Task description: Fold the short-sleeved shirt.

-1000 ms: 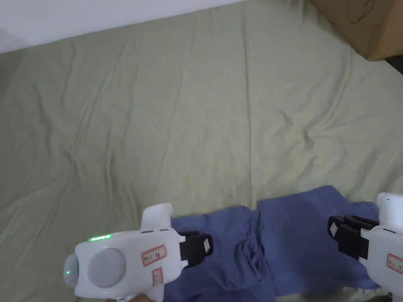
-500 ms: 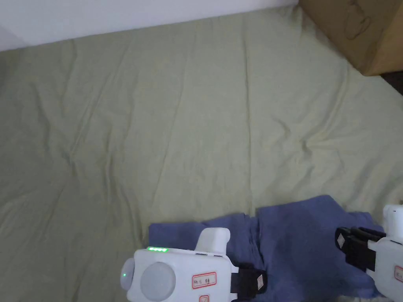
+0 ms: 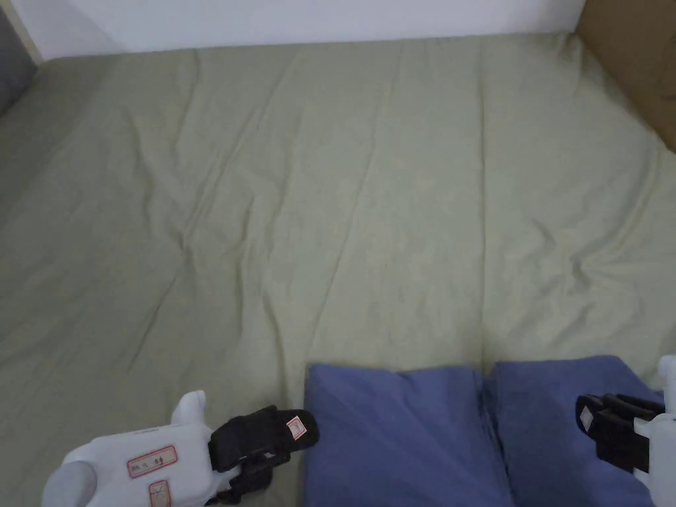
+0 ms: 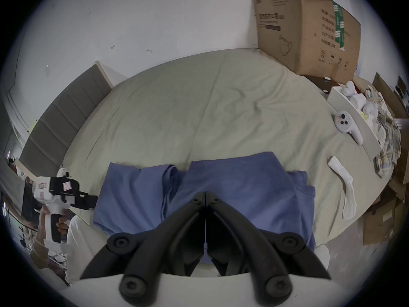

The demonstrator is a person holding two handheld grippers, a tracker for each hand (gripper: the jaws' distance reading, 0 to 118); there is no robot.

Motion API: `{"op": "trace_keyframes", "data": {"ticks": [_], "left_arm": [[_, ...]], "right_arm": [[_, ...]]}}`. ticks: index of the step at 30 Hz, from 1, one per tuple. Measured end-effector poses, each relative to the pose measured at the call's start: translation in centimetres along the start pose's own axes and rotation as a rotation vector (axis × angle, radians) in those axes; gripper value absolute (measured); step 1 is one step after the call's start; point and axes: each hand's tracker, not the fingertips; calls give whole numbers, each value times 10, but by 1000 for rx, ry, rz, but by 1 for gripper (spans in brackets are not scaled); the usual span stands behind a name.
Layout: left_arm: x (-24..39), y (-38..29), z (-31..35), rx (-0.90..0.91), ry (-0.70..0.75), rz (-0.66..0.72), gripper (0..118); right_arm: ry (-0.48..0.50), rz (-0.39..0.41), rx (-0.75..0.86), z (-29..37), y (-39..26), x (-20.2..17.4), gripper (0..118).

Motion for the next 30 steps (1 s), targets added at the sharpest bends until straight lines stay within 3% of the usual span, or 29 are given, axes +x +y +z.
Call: {"op": "trace_keyframes", "data": {"ticks": [2,4,5,6,7,9,10,11,14,19,30], "left_arm": [[-2,2,-4,7,-113,-6,115],[2,1,-20,-9,-177,32,98],[1,0,-32,-41,-210,55,70],[0,0,-48,-91,-226,66,15],[1,-1,-58,-137,-219,58,11],[6,-6,-81,-189,0,-53,11],[6,-9,-79,-163,31,-86,11],[7,-5,-71,-140,-100,-65,10],[16,-2,-53,-123,-44,-120,10],[11,7,-19,-107,-59,-138,10],[-38,45,132,124,202,-108,10]], "right_arm": [[10,21,-3,-2,2,-8,0],[19,40,-12,-5,4,-14,0],[17,44,-17,-7,4,-17,0],[18,43,-20,-10,5,-19,0],[23,43,-24,-11,5,-21,0],[26,46,-30,-12,5,-24,0],[28,54,-32,-11,5,-26,0],[27,68,-35,-9,6,-26,0],[13,82,-29,-7,8,-25,0],[19,38,-28,-7,12,-23,0],[19,37,-35,-6,5,-18,0]]}}
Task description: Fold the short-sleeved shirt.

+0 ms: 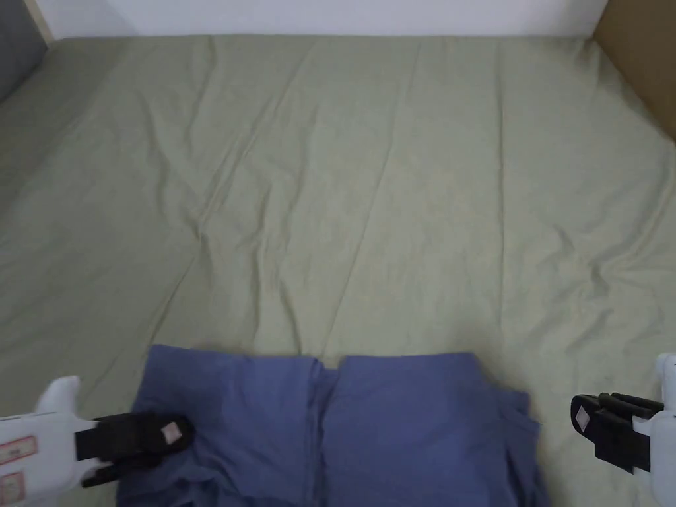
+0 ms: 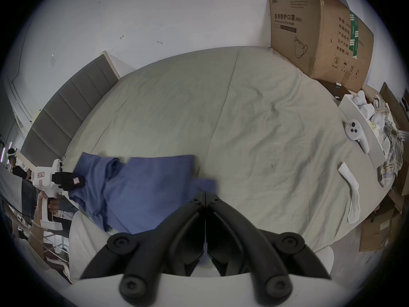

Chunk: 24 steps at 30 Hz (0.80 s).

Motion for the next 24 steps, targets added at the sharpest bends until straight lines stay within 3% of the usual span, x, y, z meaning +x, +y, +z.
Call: {"op": "trace_keyframes", "data": {"ticks": [6,10,12,16,20,21,22,23,24], "left_arm": [[43,-6,20,51,68,-45,10],[110,-10,18,47,82,-200,10],[149,-12,7,37,81,-195,10],[219,-19,-30,-36,17,-378,10],[265,-30,-99,-170,-38,-451,11],[273,-35,-123,-232,-2,-483,15],[277,-39,-141,-293,25,-527,28],[282,-47,-162,-364,25,-583,53],[284,-53,-180,-429,20,-630,86]], "right_arm": [[8,-36,1,1,-5,9,0],[4,-53,8,5,-9,19,0],[5,-72,15,6,-11,27,0],[4,-109,24,10,-14,43,0],[-12,-142,38,19,-21,61,0],[-21,-157,41,21,-23,66,0],[-29,-165,44,22,-24,70,0],[-39,-176,46,23,-27,75,0],[-50,-191,43,23,-30,80,0]]}}
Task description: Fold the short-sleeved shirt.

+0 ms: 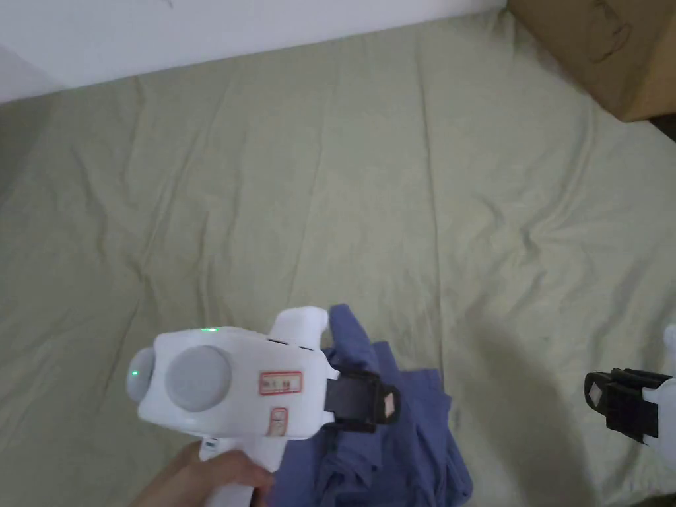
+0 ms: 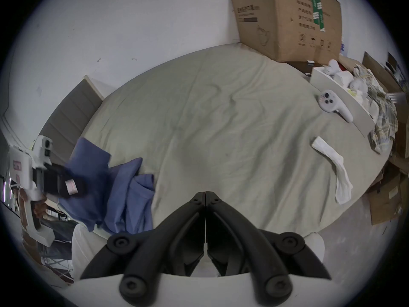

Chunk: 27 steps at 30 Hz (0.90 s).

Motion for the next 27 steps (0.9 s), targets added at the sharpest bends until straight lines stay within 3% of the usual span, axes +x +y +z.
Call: {"op": "trace_keyframes", "data": {"ticks": [1,7,8,11,15,21,24,27], "left_arm": [[3,0,-13,-19,7,-6,96],[2,-6,-20,-23,53,32,88],[0,-8,-11,13,42,68,79],[-13,-13,16,117,38,158,5],[-24,-16,10,132,203,131,0],[-11,-23,-48,5,16,107,0],[3,-21,-66,-7,49,59,0],[8,-18,-63,2,-13,82,0]], "right_arm": [[-9,-15,-6,0,-1,5,0],[-43,-62,-3,7,-6,29,0],[-46,-67,-3,7,-6,31,0],[-57,-87,0,5,-5,35,0],[-46,-92,6,4,-5,34,0],[-28,-77,-5,0,-7,28,0],[-33,-69,-14,0,-8,26,0],[-36,-59,-18,2,-7,24,0]]}}
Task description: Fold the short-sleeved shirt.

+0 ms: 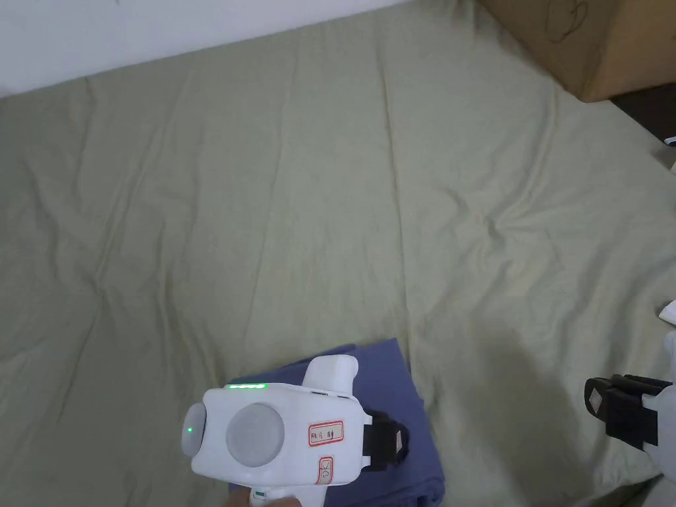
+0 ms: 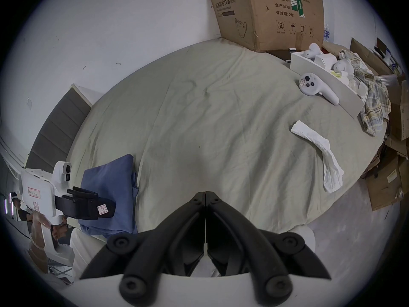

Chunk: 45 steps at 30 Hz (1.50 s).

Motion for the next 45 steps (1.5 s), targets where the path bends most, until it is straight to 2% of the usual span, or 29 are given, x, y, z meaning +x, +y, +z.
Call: {"op": "trace_keyframes", "data": {"ticks": [4,7,10,14,15,16,17,18,19,20,24,26,30,34,35,36,37,38,39,42,45], "left_arm": [[11,-3,1,-16,-61,-55,0],[8,-11,12,-3,-120,-41,0],[-17,-22,47,105,-152,48,0],[-79,-45,103,230,-168,205,0],[-95,-53,115,254,-152,247,7],[-107,-60,124,282,-135,285,18],[-120,-69,132,313,-119,330,37],[-129,-76,139,333,-110,356,66],[-141,-82,144,348,-108,379,85],[-150,-87,146,359,-118,403,95],[-176,-97,140,390,-163,497,94],[-188,-94,127,364,-240,534,94],[-198,-83,90,286,-386,593,94],[-201,-70,55,252,-552,635,91],[-201,-68,49,239,-572,624,84],[-200,-64,45,237,-565,618,63],[-197,-60,43,218,-534,600,35],[-194,-58,40,197,-483,565,28],[-191,-59,36,174,-438,546,27],[-199,-61,39,176,-519,580,25],[-197,-57,64,188,-417,479,24]], "right_arm": [[-5,10,-4,0,3,-8,0],[15,44,-5,-1,7,-24,0],[83,110,-10,-6,13,-49,0],[184,217,-39,-25,18,-101,0],[207,254,-51,-32,17,-116,0],[227,286,-58,-38,16,-129,0],[257,331,-73,-46,14,-144,0],[272,362,-91,-53,12,-156,0],[289,392,-108,-62,9,-168,0],[307,422,-119,-71,6,-177,0],[275,459,-192,-104,-3,-195,0],[246,466,-214,-113,-6,-195,0],[268,429,-217,-110,-1,-188,0],[250,442,-221,-108,-1,-186,0],[251,436,-223,-108,-1,-185,0],[251,431,-224,-108,-1,-185,0],[247,431,-225,-108,-1,-185,0],[242,435,-223,-108,-1,-185,0],[239,439,-223,-108,-1,-185,0],[231,446,-230,-106,0,-185,0],[251,428,-223,-99,5,-191,0]]}}
